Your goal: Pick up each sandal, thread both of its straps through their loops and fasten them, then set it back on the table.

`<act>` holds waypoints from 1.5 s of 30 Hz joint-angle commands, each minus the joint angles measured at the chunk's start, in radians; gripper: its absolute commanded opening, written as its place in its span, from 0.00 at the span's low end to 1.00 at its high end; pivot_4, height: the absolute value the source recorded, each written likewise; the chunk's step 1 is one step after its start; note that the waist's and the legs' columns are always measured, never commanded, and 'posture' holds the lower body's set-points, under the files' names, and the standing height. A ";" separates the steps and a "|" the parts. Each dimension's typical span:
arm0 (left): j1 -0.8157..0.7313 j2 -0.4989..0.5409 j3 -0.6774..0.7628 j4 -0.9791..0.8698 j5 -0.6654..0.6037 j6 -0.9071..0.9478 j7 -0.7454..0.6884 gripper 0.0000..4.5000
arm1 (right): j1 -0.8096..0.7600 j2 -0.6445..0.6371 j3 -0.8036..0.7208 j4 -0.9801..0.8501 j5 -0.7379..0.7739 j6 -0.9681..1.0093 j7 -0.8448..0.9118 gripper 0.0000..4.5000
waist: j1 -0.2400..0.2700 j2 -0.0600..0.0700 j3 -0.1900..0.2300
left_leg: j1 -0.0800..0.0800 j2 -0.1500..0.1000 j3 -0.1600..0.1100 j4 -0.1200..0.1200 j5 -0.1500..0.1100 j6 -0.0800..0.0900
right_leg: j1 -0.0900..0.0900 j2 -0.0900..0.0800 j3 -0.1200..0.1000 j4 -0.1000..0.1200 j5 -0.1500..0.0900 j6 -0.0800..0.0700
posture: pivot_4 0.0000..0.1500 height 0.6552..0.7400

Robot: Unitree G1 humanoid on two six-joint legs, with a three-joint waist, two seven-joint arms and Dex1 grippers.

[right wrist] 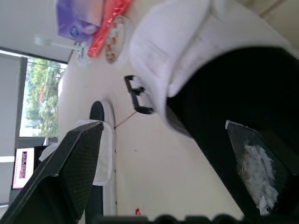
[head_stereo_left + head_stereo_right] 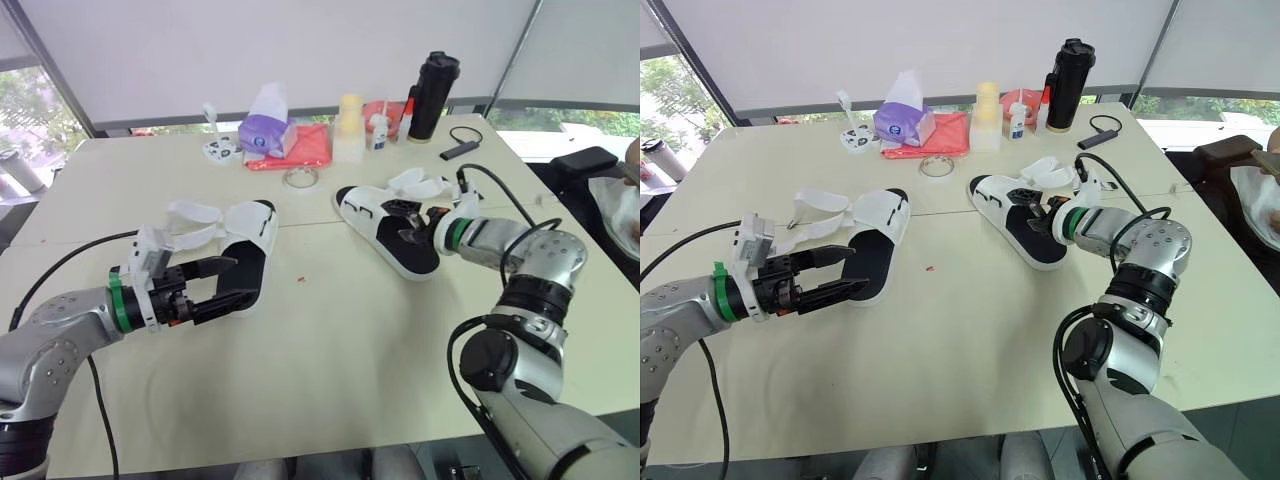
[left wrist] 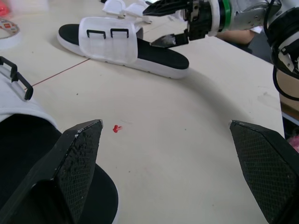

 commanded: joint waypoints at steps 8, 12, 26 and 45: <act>0.020 -0.007 0.030 -0.055 -0.017 -0.011 0.023 1.00 | -0.122 0.021 0.029 0.260 -0.046 -0.353 0.077 1.00 | -0.022 0.000 0.000 | 0.001 0.000 0.002 0.000 0.000 0.000 | 0.000 0.000 0.001 0.000 0.000 0.000 | 1.00 1.00; 0.025 -0.012 0.031 -0.063 -0.020 -0.010 0.031 1.00 | -0.161 0.015 0.049 0.395 -0.075 -0.489 0.133 1.00 | -0.024 0.000 0.000 | 0.001 0.001 0.002 0.000 0.000 0.000 | 0.000 0.001 0.002 0.000 0.000 0.000 | 1.00 1.00; 0.037 -0.026 0.028 -0.090 -0.028 -0.004 0.059 1.00 | -0.270 0.035 0.075 0.721 -0.130 -0.807 0.230 0.95 | -0.024 0.000 0.000 | 0.002 0.001 0.003 0.000 0.000 0.000 | 0.000 0.001 0.003 0.000 0.000 0.000 | 1.00 1.00; 0.037 -0.021 0.013 -0.091 -0.040 0.001 0.067 1.00 | -0.170 0.003 0.361 0.402 -0.210 -0.536 0.526 0.01 | -0.021 0.001 0.000 | 0.001 0.005 0.006 -0.001 0.000 0.000 | -0.002 0.007 0.012 0.000 0.000 0.000 | 1.00 1.00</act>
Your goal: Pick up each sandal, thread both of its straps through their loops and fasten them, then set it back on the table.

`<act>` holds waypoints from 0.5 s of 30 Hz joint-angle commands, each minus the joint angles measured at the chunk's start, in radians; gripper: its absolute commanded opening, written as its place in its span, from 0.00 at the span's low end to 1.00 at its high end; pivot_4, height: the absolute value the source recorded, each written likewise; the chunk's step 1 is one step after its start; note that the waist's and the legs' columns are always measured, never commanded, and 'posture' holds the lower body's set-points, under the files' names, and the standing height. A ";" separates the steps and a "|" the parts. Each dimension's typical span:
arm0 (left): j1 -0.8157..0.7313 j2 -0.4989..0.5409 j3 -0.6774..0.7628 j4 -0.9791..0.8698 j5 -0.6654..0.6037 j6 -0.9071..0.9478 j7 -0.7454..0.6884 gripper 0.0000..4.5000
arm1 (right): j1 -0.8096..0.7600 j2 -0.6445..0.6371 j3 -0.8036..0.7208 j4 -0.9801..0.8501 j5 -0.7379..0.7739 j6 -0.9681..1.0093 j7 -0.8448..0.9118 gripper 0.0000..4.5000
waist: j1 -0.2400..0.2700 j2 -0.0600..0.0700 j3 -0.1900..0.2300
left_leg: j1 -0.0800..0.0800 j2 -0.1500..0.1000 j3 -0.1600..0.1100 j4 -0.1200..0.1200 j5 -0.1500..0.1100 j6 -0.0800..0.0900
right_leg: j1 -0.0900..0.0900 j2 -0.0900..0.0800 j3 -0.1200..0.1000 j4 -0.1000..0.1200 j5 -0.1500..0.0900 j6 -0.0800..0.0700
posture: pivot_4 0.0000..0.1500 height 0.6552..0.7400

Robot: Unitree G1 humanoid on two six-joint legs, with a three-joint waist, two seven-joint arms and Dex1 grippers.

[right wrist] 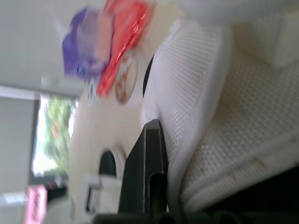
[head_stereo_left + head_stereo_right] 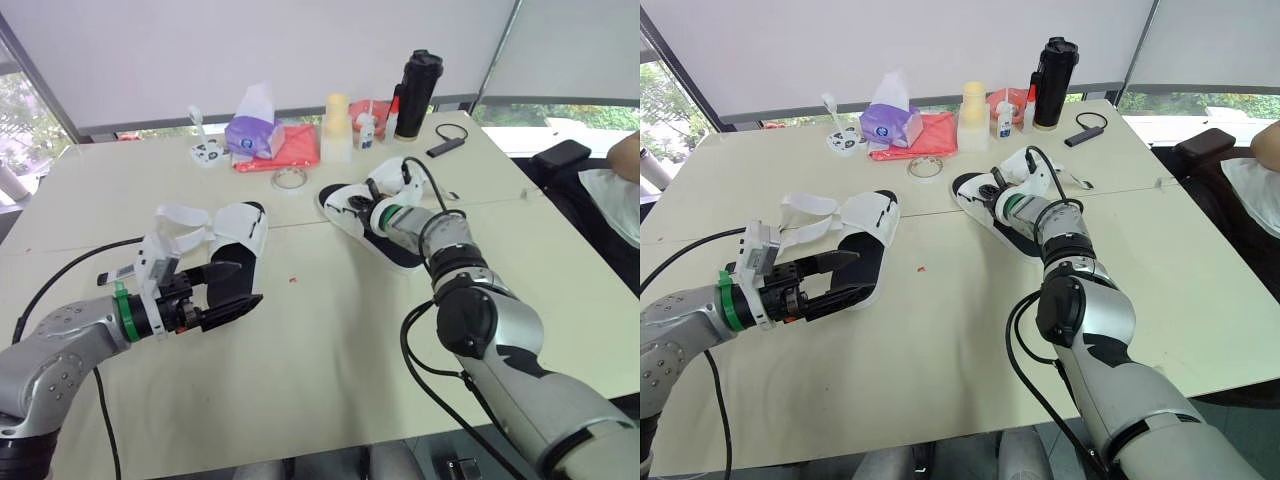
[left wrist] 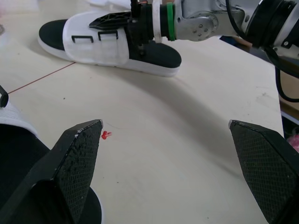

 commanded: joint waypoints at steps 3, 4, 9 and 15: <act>-0.027 0.018 0.005 0.000 -0.012 0.001 -0.027 1.00 | 0.184 -0.104 0.191 -0.582 0.129 0.465 0.213 0.01 | 0.003 0.000 0.000 | -0.001 0.001 -0.001 0.000 0.000 0.000 | 0.000 0.005 0.008 -0.001 0.000 0.000 | 1.00 1.00; -0.031 0.022 0.003 0.006 -0.009 0.000 -0.035 1.00 | 0.214 -0.121 0.191 -0.657 0.171 0.565 0.212 0.01 | 0.005 0.001 0.000 | -0.001 0.001 -0.002 0.000 0.000 0.000 | -0.001 0.006 0.008 -0.001 0.000 0.000 | 1.00 1.00; -0.076 0.046 -0.026 0.049 0.009 -0.001 -0.084 1.00 | 0.310 -0.180 0.197 -0.911 0.379 0.895 0.192 0.01 | -0.003 0.001 0.001 | -0.001 0.004 -0.001 0.000 0.000 0.000 | -0.002 0.009 0.009 0.000 0.000 -0.001 | 1.00 1.00; -0.159 0.079 -0.085 0.123 0.046 -0.014 -0.169 1.00 | 0.451 -0.361 0.446 -1.067 0.744 0.908 0.143 0.01 | 0.002 0.001 0.001 | 0.000 0.005 0.000 0.000 0.000 0.000 | -0.001 0.010 0.009 -0.002 -0.001 -0.004 | 1.00 1.00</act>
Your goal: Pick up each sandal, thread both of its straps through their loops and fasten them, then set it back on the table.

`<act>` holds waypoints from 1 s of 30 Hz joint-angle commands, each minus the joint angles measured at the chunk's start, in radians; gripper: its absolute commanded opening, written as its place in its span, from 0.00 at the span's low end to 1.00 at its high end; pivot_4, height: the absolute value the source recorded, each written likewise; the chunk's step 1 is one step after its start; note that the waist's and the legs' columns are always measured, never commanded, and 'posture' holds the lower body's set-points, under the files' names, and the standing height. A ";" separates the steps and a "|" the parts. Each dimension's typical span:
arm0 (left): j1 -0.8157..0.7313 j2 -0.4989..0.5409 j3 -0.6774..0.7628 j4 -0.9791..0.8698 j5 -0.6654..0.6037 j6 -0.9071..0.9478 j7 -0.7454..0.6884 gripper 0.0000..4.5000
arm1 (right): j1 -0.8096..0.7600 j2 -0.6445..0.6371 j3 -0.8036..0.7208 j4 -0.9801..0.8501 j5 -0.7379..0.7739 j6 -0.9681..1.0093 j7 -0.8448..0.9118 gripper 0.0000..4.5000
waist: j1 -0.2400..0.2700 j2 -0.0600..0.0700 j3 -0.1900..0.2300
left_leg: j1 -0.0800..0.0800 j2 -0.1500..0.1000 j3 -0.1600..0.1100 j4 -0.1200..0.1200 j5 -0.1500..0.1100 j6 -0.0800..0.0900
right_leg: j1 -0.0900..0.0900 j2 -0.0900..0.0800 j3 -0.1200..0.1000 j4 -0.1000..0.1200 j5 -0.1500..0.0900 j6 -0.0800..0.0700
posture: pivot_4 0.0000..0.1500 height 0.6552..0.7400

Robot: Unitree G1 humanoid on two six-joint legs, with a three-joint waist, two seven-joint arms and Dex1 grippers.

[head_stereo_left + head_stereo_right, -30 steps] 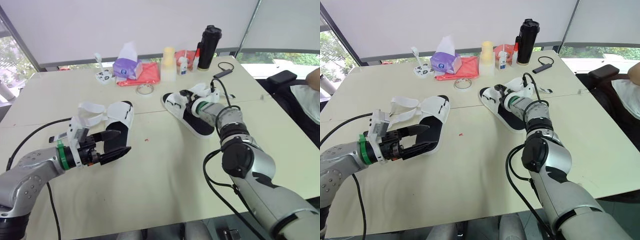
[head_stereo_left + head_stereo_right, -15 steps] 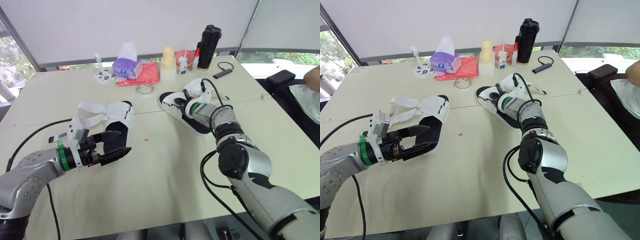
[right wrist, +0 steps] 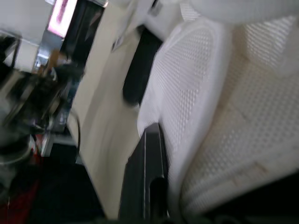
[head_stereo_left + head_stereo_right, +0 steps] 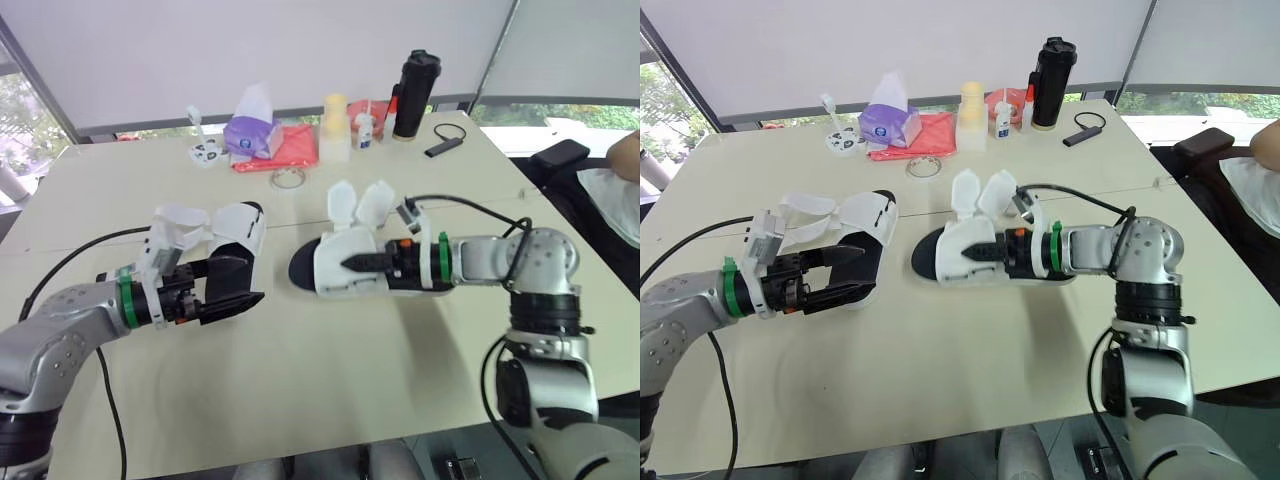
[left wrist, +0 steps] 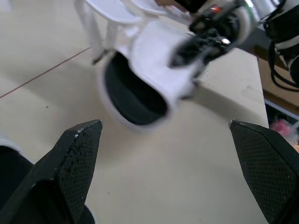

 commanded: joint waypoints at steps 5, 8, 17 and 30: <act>-0.062 0.024 -0.037 0.040 0.041 -0.018 -0.080 1.00 | 0.075 -0.062 0.151 -0.072 0.321 0.007 -0.159 0.01 | -0.001 -0.001 0.000 | 0.000 0.000 0.001 0.000 0.000 0.000 | 0.000 0.000 0.001 -0.001 0.001 0.002 | 1.00 1.00; -0.061 0.018 -0.040 0.032 0.044 -0.014 -0.083 1.00 | 0.078 -0.035 0.158 -0.022 0.381 0.002 -0.259 0.01 | 0.001 -0.001 0.000 | 0.000 0.000 0.000 0.000 0.000 0.000 | 0.000 0.000 0.001 0.000 0.001 0.003 | 1.00 1.00; -0.031 0.012 -0.043 -0.011 0.043 -0.017 -0.088 1.00 | 0.113 -0.090 0.295 0.017 0.677 -0.143 -0.540 0.01 | 0.003 -0.001 0.000 | -0.001 0.001 0.000 0.000 0.000 0.000 | 0.000 -0.001 0.001 -0.001 0.001 0.003 | 1.00 1.00; 0.052 0.013 -0.129 -0.052 0.197 -0.193 -0.177 1.00 | 0.100 -0.196 0.351 -0.025 0.781 -0.250 -0.566 0.99 | 0.011 -0.001 0.000 | -0.001 0.002 0.000 0.001 0.000 0.000 | 0.000 -0.001 0.001 -0.002 -0.001 -0.001 | 1.00 1.00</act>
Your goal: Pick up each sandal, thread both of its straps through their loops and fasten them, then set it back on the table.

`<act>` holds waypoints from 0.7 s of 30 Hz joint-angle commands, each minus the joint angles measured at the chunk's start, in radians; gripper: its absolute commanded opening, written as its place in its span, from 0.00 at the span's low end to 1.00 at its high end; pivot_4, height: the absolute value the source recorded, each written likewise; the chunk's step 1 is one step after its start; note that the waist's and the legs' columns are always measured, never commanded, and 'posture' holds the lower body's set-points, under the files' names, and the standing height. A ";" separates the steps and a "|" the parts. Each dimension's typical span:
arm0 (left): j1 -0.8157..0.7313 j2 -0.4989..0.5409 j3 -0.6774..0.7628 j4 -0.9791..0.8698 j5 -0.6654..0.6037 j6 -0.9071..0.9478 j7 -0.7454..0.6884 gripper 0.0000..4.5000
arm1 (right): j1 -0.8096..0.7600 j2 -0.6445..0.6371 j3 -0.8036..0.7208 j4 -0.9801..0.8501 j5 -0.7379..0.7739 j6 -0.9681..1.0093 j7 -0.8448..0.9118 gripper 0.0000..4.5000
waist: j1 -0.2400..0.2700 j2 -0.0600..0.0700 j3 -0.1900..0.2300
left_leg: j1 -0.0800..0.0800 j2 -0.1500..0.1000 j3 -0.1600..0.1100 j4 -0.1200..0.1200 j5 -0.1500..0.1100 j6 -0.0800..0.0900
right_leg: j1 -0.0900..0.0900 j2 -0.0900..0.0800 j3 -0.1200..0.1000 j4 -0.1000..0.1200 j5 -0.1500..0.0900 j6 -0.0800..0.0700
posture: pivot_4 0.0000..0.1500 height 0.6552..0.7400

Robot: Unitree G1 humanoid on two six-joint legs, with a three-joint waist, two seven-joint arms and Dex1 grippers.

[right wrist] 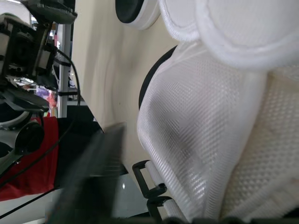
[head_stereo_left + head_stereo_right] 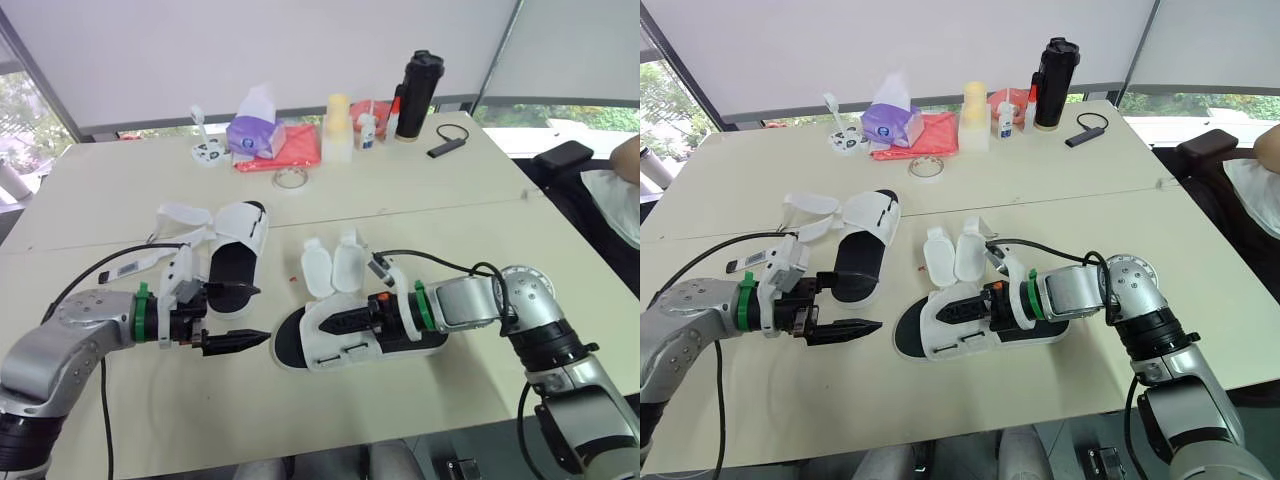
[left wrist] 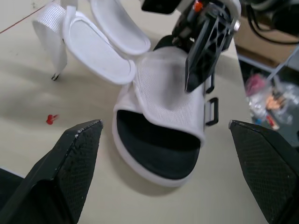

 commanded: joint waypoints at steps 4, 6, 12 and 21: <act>-0.020 -0.046 -0.041 0.001 0.065 -0.113 -0.017 1.00 | 0.001 -0.121 -0.026 -0.093 0.026 0.020 0.097 0.99 | 0.020 0.000 0.000 | -0.001 0.000 0.000 0.000 0.000 0.000 | 0.000 -0.001 0.000 -0.001 0.000 0.000 | 1.00 1.00; -0.022 -0.056 -0.054 0.006 0.076 -0.130 -0.021 1.00 | 0.013 -0.175 -0.028 -0.123 0.026 0.027 0.130 0.99 | 0.023 -0.001 0.000 | -0.001 0.000 0.000 0.000 0.000 0.000 | 0.000 -0.001 0.000 -0.002 0.000 0.000 | 1.00 1.00; -0.043 -0.118 -0.151 0.065 0.167 -0.276 -0.076 0.88 | 0.099 -0.407 -0.141 -0.356 -0.223 0.131 0.456 1.00 | 0.025 -0.001 0.000 | -0.002 0.000 0.001 0.000 0.000 0.000 | 0.001 -0.001 0.000 -0.007 0.000 0.000 | 1.00 1.00; -0.058 -0.206 -0.225 0.181 0.276 -0.482 -0.124 0.01 | 0.165 -0.569 -0.224 -0.419 -0.698 -0.118 0.991 1.00 | 0.023 -0.001 0.000 | -0.002 0.000 0.004 0.000 -0.002 0.002 | 0.002 -0.001 -0.001 -0.012 0.002 0.000 | 1.00 1.00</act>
